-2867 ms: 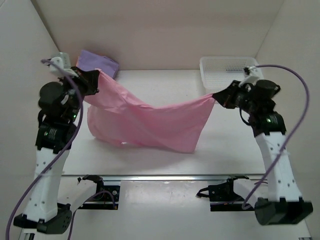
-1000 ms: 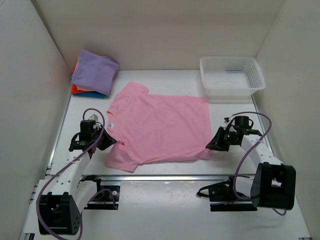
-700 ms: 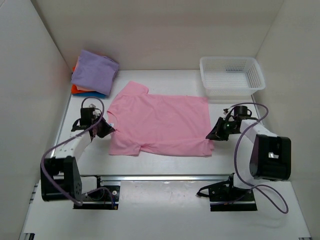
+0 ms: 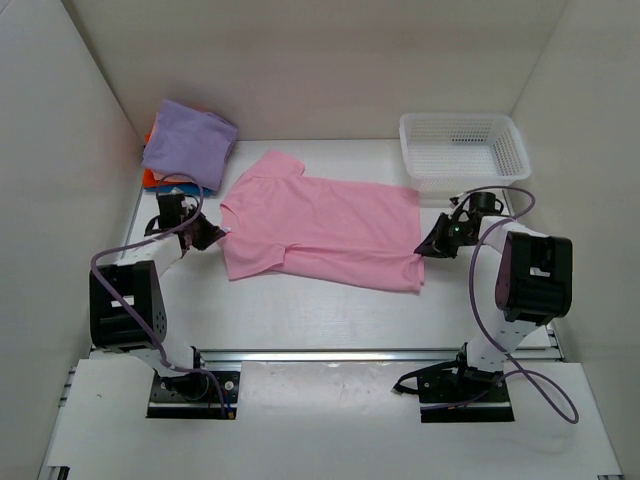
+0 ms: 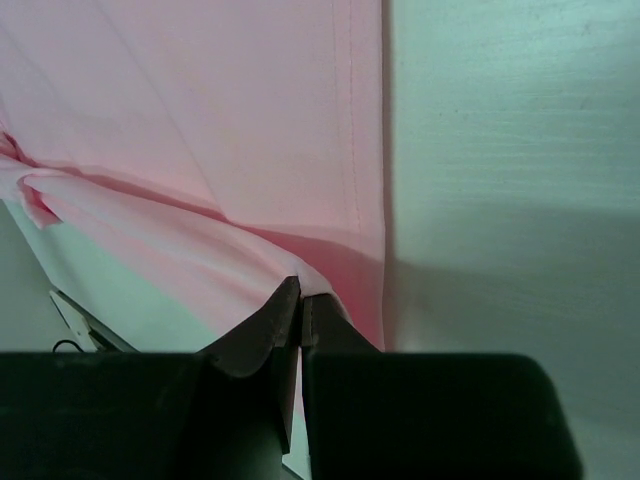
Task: Fold and stack the t-shirts
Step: Fold the flattened tshirt in 1/3 of the way
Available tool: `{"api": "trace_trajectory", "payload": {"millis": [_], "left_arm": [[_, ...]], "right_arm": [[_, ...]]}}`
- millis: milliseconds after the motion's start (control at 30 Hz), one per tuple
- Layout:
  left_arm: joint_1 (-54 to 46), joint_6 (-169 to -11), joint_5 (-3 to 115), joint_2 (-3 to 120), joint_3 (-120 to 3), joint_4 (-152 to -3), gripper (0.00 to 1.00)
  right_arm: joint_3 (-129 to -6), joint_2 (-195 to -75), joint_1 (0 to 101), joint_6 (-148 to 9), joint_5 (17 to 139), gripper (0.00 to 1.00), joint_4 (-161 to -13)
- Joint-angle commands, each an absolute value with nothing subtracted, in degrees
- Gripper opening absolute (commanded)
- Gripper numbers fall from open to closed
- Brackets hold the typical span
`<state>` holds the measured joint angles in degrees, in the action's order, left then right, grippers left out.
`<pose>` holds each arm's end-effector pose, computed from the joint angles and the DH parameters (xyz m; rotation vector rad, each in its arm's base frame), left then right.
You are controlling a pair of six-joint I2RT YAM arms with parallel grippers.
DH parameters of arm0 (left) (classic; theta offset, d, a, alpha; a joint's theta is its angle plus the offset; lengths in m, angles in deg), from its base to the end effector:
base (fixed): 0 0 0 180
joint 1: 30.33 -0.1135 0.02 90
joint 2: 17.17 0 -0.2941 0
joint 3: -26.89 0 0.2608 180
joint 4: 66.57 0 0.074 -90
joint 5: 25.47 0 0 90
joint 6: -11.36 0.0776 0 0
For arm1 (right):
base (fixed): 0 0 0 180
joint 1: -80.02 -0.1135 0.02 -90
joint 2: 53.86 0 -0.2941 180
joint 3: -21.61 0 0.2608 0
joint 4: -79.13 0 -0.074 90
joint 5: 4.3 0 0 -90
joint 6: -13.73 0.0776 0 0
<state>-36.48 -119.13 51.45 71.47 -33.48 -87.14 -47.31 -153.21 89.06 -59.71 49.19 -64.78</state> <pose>0.3411 0.0191 0.1714 -0.8788 2.3068 -0.5435 0.3499 -0.0089 0.1465 0.4081 2.6124 0.9042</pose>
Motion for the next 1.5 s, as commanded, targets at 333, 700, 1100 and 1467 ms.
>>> {"api": "trace_trajectory", "payload": {"millis": [333, 700, 1100, 1467], "left_arm": [[-36.83, -119.94, 46.71, 83.45, -46.68, -83.03, 0.21], [-32.01, -114.41, 51.87, 85.84, -50.56, -86.63, 0.30], [-26.02, -105.71, 57.23, 92.61, -52.95, -100.79, 0.03], [-24.36, -98.94, 57.69, 77.85, -39.24, -109.65, 0.11]], "right_arm": [[-55.05, -156.78, 89.43, -58.87, 49.57, 0.21, -66.92], [-50.42, -145.36, 80.03, -61.68, 64.36, 0.36, -70.85], [-50.05, -157.48, 70.53, -55.88, 57.13, 0.00, -72.37], [-41.10, -150.29, 72.37, -60.54, 58.89, 0.00, -61.56]]}}
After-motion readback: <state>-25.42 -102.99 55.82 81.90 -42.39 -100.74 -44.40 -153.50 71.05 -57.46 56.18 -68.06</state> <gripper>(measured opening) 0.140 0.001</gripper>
